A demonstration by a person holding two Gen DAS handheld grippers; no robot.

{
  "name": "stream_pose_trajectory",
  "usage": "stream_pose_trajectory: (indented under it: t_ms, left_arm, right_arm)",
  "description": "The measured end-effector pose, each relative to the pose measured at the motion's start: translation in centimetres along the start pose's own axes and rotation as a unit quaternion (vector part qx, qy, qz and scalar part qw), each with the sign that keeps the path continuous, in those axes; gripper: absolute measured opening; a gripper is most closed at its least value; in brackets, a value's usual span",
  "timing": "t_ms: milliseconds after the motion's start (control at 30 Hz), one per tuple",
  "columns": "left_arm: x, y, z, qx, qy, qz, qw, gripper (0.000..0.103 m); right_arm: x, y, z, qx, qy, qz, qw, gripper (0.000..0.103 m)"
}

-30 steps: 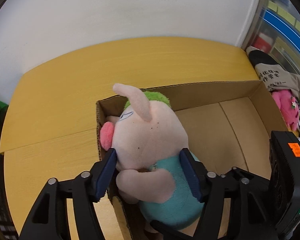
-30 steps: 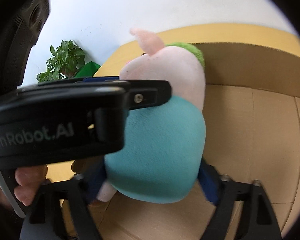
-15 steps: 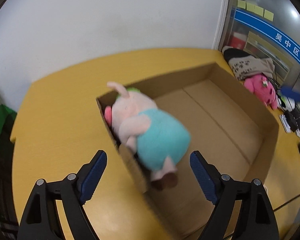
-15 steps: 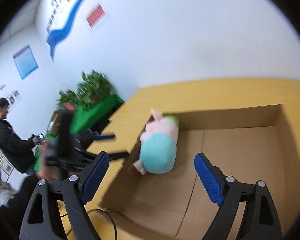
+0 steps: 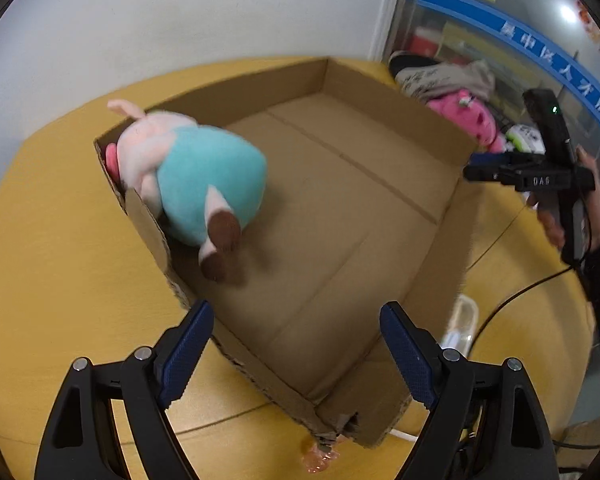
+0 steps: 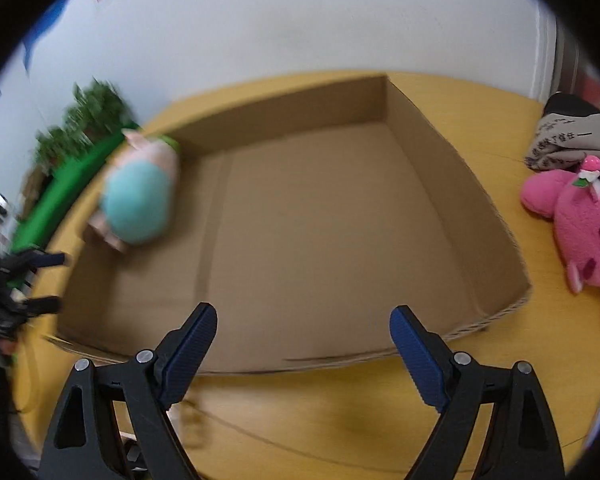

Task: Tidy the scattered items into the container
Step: 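Open the left gripper to drop the plush pig into the box, then move the right gripper down toward the clear phone case on the table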

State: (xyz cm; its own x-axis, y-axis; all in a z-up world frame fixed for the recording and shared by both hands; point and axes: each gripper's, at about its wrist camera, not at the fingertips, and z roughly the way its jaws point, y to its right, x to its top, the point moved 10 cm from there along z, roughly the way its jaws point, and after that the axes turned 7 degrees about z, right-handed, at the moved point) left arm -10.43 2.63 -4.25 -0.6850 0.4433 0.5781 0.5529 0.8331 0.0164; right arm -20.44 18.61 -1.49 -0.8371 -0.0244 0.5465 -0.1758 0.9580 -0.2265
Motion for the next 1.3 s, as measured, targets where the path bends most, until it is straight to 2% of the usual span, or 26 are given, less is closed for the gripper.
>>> stream_pose_trajectory:
  t_ms: [67,167,267,400,500,600,700,833,933,1000,1100,1300]
  left_arm:
    - [0.0,0.0,0.1,0.011,-0.004,-0.001,0.9999,0.089]
    - [-0.3,-0.6,-0.1,0.013,-0.008,-0.012,0.9998,0.089]
    - [-0.8,-1.1,-0.2,0.024,-0.01,-0.016,0.9995,0.089]
    - [-1.8,-2.3,-0.4,0.041,-0.016,-0.01,0.999,0.089]
    - [-2.2,-3.1,-0.7,0.046,-0.018,-0.013,0.9987,0.089]
    - [-2.6,-4.0,-1.5,0.059,-0.015,-0.025,0.9978,0.089]
    - [-3.2,-4.4,-4.2,0.068,0.011,-0.04,0.9968,0.089]
    - [-3.3,-2.4,-8.7,0.079,0.066,-0.045,0.9937,0.089]
    - [-3.8,-0.1,-11.2,0.074,0.102,-0.07,0.9895,0.092]
    - [-4.2,1.8,-12.3,0.051,0.123,-0.09,0.987,0.092]
    - [-4.6,3.6,-12.8,0.044,0.135,-0.105,0.9843,0.092]
    - [-5.4,6.0,-12.1,0.04,0.13,-0.114,0.984,0.092]
  right_arm:
    - [-1.3,3.2,-0.6,-0.007,-0.004,-0.016,1.0,0.084]
    - [-1.7,1.7,-0.7,-0.008,-0.023,-0.029,0.999,0.084]
    - [-4.2,1.5,-1.4,-0.024,-0.021,-0.041,0.999,0.085]
    - [-7.1,-0.5,-2.2,0.009,-0.013,-0.018,1.0,0.085]
    - [-8.6,-2.0,-2.9,0.005,0.005,-0.013,1.0,0.086]
    - [-9.3,-3.7,-3.6,0.034,0.009,-0.003,0.999,0.086]
    - [-9.1,-4.2,-7.0,0.027,0.053,0.016,0.998,0.086]
    - [-9.2,-5.5,-11.8,0.044,0.098,0.031,0.994,0.086]
    - [-10.5,-6.1,-14.0,0.026,0.107,0.024,0.994,0.086]
    - [-11.4,-6.2,-14.6,0.012,0.104,0.023,0.994,0.086]
    - [-12.9,-6.3,-14.9,0.002,0.092,0.025,0.995,0.086]
    - [-14.7,-6.7,-15.4,-0.012,0.078,0.017,0.997,0.086]
